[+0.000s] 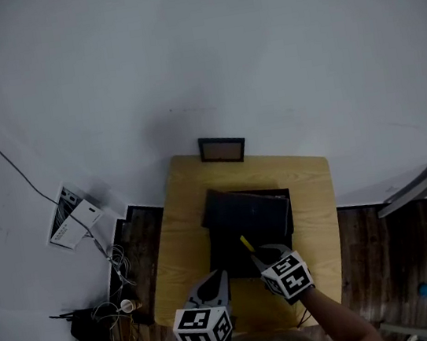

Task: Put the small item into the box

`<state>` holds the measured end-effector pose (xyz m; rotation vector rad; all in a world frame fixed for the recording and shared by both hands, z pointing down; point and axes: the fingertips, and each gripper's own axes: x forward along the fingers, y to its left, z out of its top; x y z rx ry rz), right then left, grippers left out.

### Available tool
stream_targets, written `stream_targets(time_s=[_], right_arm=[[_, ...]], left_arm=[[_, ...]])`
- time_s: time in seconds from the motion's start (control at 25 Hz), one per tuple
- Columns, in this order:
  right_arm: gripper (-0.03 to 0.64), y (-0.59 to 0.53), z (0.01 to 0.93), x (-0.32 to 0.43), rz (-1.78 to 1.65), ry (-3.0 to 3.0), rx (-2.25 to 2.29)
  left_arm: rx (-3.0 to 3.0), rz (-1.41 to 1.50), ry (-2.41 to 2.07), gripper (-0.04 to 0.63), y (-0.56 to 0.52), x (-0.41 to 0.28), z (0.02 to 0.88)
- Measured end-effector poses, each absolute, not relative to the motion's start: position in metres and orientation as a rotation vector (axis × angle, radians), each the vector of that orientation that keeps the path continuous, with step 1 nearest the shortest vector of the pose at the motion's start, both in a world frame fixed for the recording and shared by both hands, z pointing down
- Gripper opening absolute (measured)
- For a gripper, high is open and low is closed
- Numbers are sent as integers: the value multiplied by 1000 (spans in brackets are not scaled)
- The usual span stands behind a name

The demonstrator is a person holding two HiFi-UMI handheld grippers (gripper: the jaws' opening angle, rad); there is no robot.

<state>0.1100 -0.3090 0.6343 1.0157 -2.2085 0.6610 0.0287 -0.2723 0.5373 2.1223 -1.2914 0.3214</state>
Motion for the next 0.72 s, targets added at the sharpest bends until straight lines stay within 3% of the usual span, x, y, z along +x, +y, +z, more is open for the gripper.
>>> stream_targets(time_s=[0.72], right_arm=[[54, -304, 692, 100, 658, -1936, 820]], left_arm=[[2107, 333, -1303, 3, -271, 22, 541]])
